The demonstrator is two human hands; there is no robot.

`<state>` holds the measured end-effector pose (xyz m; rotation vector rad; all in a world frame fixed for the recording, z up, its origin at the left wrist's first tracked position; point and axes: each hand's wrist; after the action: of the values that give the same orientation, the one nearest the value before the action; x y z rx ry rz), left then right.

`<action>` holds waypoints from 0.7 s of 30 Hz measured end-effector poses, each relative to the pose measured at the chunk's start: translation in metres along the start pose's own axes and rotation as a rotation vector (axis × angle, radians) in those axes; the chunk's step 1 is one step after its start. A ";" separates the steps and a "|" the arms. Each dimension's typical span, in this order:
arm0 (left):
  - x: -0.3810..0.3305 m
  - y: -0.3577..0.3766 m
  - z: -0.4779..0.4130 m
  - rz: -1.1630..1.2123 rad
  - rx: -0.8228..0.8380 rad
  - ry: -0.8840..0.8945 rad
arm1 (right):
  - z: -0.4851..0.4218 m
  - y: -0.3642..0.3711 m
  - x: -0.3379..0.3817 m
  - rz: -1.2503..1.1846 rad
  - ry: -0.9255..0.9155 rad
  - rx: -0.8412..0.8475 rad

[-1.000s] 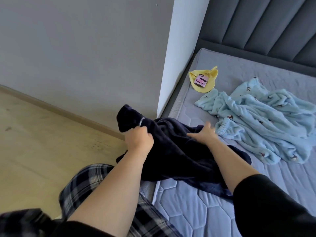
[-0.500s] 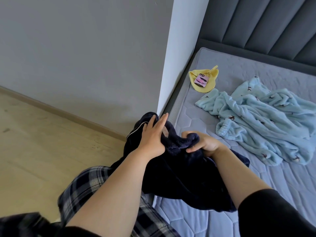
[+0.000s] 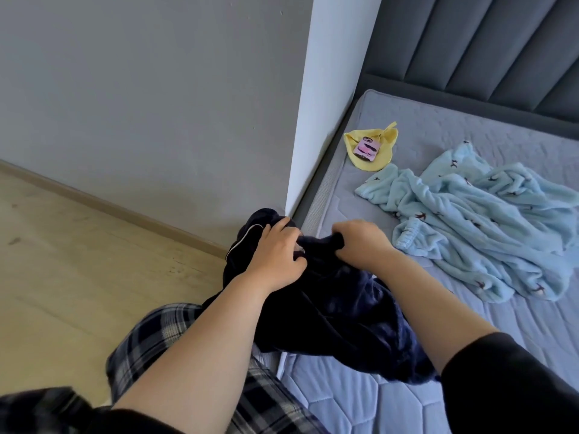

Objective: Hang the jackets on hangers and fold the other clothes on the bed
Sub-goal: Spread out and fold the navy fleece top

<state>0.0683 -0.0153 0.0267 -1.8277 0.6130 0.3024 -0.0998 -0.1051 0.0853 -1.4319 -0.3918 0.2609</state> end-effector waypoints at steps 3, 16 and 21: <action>0.001 -0.021 -0.002 -0.175 0.005 0.060 | -0.001 -0.016 0.018 -0.062 -0.006 -0.136; -0.028 -0.239 -0.047 -0.148 -0.167 -0.260 | -0.014 -0.186 0.135 -0.504 -0.062 -0.585; -0.047 -0.329 -0.030 -0.506 -0.492 -0.424 | 0.000 -0.242 0.173 0.105 -0.227 -0.714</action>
<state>0.2069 0.0465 0.3244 -2.2179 -0.2481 0.5075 0.0436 -0.0659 0.3429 -2.1362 -0.6352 0.3933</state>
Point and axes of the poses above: each hand's wrist, its own z-axis away from the middle knuckle, its own y-axis out of the palm, x = y × z, and after that the axes turned 15 degrees about y, right-handed
